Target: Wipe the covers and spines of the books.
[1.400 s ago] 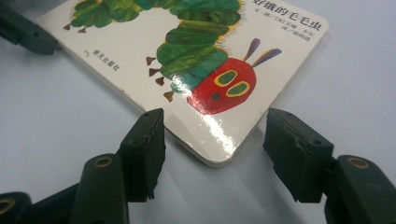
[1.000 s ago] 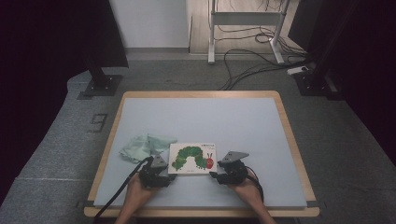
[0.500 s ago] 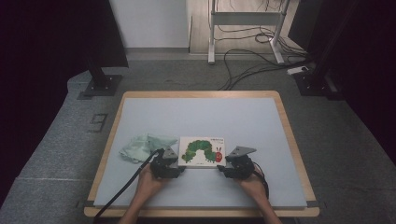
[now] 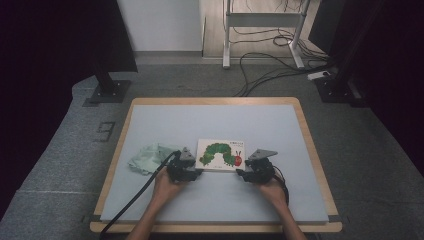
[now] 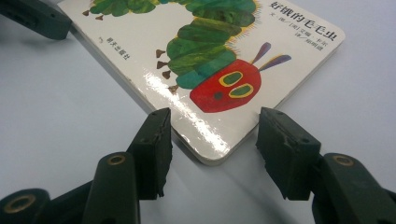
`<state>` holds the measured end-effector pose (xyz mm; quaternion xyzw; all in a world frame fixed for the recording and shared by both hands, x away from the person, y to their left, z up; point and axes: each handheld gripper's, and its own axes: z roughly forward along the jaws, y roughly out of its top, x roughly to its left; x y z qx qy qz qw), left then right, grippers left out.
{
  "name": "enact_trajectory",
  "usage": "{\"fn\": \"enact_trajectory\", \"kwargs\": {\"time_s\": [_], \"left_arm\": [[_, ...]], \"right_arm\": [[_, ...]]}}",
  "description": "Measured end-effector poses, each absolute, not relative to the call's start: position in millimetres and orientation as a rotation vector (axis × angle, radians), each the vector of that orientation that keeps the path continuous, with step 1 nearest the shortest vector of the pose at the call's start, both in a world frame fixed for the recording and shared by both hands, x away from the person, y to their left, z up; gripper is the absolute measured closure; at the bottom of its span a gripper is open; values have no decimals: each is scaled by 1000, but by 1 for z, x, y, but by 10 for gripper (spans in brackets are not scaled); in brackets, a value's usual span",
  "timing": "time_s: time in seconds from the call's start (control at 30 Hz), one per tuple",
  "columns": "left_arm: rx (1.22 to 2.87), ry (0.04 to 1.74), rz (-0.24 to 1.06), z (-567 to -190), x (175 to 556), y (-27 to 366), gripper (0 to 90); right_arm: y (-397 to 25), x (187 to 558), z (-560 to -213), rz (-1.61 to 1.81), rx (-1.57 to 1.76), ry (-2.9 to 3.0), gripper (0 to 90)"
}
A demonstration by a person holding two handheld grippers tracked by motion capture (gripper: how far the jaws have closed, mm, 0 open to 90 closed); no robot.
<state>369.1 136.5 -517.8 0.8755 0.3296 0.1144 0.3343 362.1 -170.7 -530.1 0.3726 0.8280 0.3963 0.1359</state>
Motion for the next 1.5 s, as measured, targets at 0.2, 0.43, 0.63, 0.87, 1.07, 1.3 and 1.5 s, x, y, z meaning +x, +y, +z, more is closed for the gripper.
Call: {"fn": "enact_trajectory", "kwargs": {"time_s": [0.2,0.43,0.63,0.87,1.07,1.3,1.5], "left_arm": [[2263,874,299,-519,373,137,528],[2242,872,273,-520,373,137,463],[2222,858,280,-511,361,143,256],[2230,839,267,-503,342,156,140],[2248,830,280,-499,328,169,97],[2266,825,304,-498,309,187,3],[2278,805,337,-504,295,199,0]], "right_arm": [[-171,370,-530,1157,1091,2389,450],[-172,370,-531,1160,1087,2387,451],[-176,365,-529,1140,1082,2371,351],[-188,354,-519,1153,1064,2359,274],[-196,344,-510,1153,1027,2348,231],[-206,330,-501,1138,1012,2360,142],[-221,317,-499,1101,1040,2336,84]]}}
